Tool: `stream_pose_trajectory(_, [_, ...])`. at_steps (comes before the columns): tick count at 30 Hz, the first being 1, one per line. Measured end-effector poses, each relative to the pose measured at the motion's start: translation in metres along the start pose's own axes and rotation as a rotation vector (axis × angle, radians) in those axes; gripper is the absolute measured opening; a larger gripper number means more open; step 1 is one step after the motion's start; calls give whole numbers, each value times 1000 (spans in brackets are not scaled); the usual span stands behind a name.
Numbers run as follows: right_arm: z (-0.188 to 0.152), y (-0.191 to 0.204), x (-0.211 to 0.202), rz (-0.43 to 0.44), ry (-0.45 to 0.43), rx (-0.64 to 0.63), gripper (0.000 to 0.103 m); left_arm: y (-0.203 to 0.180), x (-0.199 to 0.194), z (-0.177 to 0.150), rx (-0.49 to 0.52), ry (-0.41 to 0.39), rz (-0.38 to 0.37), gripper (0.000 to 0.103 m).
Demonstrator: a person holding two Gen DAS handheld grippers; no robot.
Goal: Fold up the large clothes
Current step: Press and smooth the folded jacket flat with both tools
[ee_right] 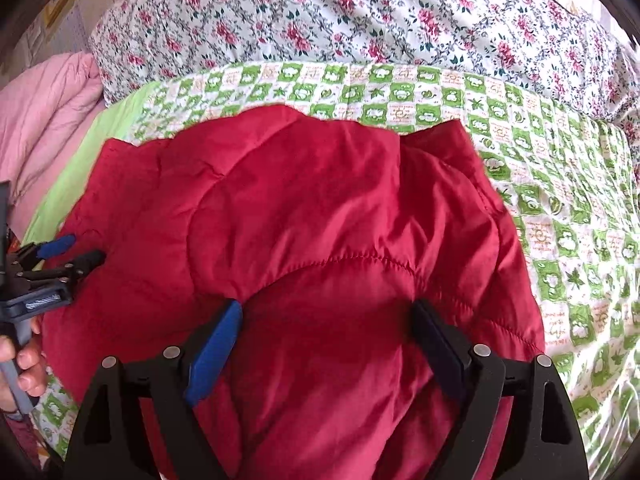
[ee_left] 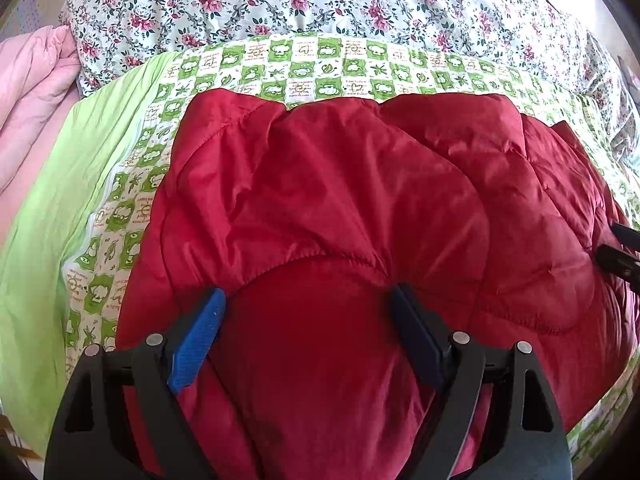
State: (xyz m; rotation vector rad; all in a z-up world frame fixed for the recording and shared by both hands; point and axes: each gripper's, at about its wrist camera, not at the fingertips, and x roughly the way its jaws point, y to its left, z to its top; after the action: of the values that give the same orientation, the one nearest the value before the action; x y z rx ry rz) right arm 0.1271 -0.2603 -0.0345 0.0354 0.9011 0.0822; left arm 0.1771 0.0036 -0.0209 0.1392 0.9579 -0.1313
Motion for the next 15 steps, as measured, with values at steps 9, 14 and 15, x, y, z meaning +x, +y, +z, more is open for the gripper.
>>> stream_pose_trajectory(9, [-19, -7, 10, -8, 14, -11, 87, -1, 3, -1, 19, -3, 3, 86])
stream_pose_trajectory(14, [-21, -5, 11, -8, 9, -7, 88, 0, 1, -1, 20, 3, -3, 86])
stream_pose_trajectory(15, [-21, -6, 10, -6, 8, -3, 88, 0, -1, -2, 20, 0, -4, 86])
